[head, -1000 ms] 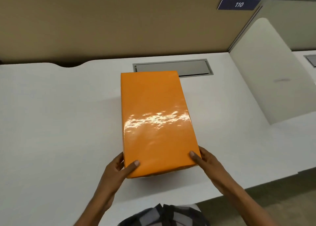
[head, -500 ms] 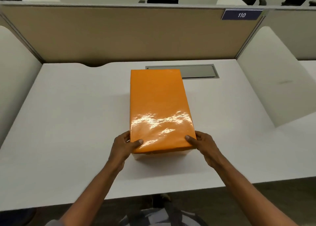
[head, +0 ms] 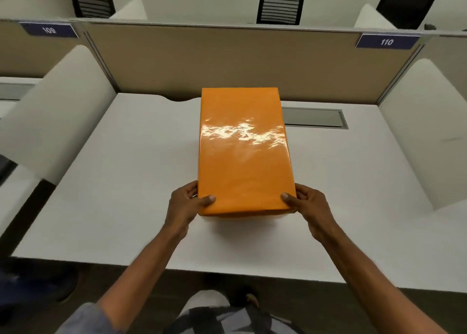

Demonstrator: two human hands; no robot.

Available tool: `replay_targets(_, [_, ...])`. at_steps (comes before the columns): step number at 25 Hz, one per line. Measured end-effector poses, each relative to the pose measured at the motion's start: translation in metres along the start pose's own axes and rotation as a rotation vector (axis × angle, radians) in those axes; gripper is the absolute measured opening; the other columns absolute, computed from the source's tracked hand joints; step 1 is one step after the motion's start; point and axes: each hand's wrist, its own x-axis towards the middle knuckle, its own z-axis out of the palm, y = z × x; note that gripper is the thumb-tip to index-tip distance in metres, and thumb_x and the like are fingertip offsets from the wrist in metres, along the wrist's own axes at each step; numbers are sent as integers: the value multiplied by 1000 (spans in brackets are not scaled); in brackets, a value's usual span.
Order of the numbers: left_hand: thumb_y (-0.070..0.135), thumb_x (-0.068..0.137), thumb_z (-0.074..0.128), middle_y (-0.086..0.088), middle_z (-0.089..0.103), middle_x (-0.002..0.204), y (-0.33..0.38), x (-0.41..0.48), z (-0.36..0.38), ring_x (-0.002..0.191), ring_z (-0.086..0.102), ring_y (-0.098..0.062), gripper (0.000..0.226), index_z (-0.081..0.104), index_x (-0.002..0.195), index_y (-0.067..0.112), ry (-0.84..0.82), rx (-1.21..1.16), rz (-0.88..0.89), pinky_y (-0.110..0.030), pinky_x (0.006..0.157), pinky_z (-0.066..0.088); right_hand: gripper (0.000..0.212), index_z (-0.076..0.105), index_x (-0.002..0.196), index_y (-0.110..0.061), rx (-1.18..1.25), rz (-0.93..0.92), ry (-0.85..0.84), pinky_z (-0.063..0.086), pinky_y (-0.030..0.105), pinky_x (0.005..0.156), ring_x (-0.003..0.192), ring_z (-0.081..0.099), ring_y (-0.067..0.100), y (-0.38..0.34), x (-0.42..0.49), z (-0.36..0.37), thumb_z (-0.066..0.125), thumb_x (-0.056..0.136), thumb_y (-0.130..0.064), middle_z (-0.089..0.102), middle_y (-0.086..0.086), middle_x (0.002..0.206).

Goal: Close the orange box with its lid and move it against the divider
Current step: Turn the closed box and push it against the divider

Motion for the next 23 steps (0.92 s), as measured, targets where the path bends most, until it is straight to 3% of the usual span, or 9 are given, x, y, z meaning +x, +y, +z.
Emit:
replay_targets(8, [22, 75, 83, -11, 56, 142, 44, 44, -85, 124, 57, -33, 81, 44, 146, 17, 114, 21, 99, -40, 88, 49, 46, 58, 135, -8, 48, -132, -78, 56, 27, 80, 99, 67, 12, -51, 32, 85, 70, 92, -19, 70, -2, 112])
replay_targets(11, [20, 76, 83, -12, 57, 140, 65, 74, -132, 122, 58, -32, 78, 46, 144, 16, 148, 25, 148, -35, 83, 49, 46, 56, 137, -5, 62, -162, -84, 55, 41, 96, 109, 66, 25, -74, 54, 136, 67, 94, -18, 68, 8, 125])
replay_targets(13, [18, 77, 82, -13, 58, 140, 77, 98, -163, 123, 58, -32, 75, 47, 144, 15, 151, 36, 157, -37, 86, 48, 46, 55, 139, -5, 72, -170, -92, 53, 44, 100, 114, 64, 28, -91, 70, 170, 65, 95, -18, 66, 9, 128])
replay_targets(18, [10, 80, 78, -14, 57, 139, 102, 168, -244, 114, 57, -25, 70, 48, 143, 13, 139, 69, 194, -35, 83, 46, 43, 56, 137, -6, 85, -185, -78, 52, 46, 102, 116, 64, 28, -123, 108, 264, 63, 97, -21, 66, 9, 130])
replay_targets(23, [7, 79, 77, -15, 58, 138, 111, 239, -332, 120, 58, -31, 70, 49, 143, 10, 118, 103, 194, -40, 90, 51, 39, 61, 133, -8, 80, -160, -33, 53, 48, 100, 114, 65, 27, -139, 145, 369, 64, 96, -21, 69, 6, 123])
